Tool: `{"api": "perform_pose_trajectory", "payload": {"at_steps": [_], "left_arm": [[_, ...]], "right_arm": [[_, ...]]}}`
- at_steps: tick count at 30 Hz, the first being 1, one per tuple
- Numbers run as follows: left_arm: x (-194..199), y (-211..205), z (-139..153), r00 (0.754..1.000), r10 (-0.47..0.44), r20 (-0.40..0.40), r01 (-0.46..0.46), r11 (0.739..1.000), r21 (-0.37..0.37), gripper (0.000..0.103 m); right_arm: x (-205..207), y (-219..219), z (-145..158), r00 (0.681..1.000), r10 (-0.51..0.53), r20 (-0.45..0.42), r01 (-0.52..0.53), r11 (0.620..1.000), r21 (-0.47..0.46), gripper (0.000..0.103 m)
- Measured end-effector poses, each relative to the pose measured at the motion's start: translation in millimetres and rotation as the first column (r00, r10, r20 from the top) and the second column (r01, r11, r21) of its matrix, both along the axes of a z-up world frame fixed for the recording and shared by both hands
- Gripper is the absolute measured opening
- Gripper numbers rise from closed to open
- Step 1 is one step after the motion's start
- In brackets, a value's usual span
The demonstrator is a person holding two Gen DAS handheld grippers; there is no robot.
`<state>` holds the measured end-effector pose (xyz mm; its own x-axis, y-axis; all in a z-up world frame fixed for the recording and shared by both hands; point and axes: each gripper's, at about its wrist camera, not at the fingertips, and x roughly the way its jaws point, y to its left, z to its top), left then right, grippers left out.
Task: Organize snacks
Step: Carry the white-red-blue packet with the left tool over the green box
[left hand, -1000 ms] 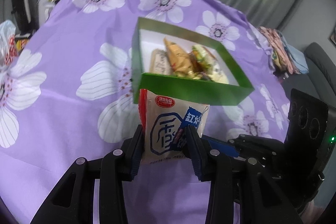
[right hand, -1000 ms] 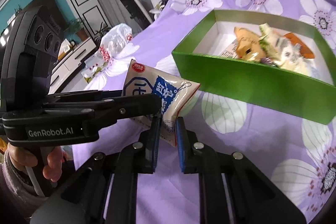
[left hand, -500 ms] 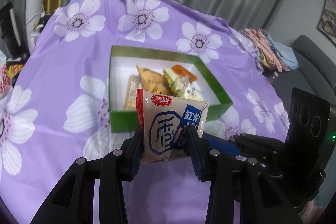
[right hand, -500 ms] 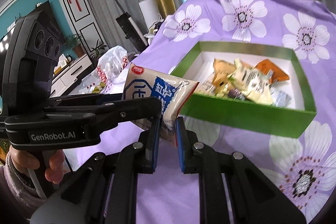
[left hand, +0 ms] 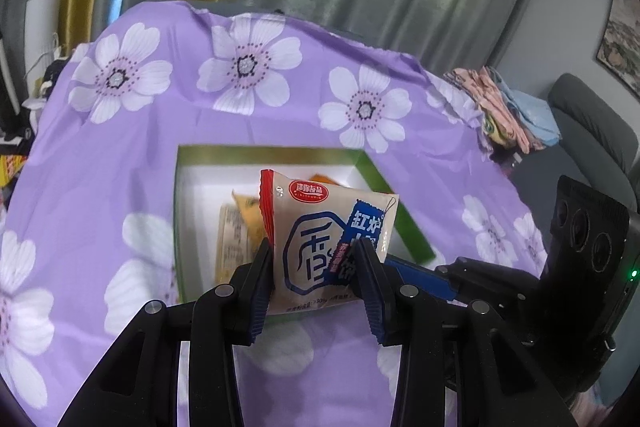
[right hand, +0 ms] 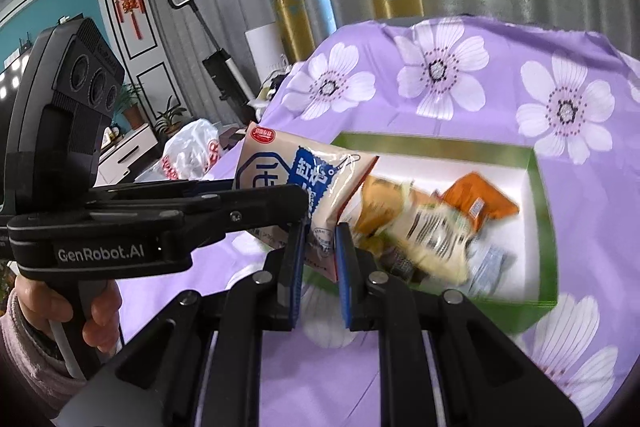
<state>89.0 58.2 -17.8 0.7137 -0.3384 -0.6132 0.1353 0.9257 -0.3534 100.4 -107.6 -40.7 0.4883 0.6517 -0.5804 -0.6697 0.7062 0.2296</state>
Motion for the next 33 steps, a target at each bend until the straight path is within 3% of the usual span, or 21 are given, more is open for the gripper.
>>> {"api": "perform_pose_trajectory", "payload": {"at_steps": [10, 19, 33], "left_arm": [[34, 9, -20, 0.999, 0.007, -0.053, -0.009, 0.999, -0.038, 0.040], [43, 8, -45, 0.995, 0.008, -0.102, -0.013, 0.999, -0.041, 0.040], [58, 2, -59, 0.991, 0.000, -0.134, -0.004, 1.000, -0.028, 0.040]], "right_arm": [[36, 5, -9, 1.000, -0.009, -0.023, 0.008, 1.000, -0.029, 0.016], [47, 9, -35, 0.996, -0.024, -0.085, 0.018, 0.998, -0.063, 0.017], [56, 13, -47, 0.993, -0.063, -0.098, 0.048, 0.986, -0.157, 0.017]]}}
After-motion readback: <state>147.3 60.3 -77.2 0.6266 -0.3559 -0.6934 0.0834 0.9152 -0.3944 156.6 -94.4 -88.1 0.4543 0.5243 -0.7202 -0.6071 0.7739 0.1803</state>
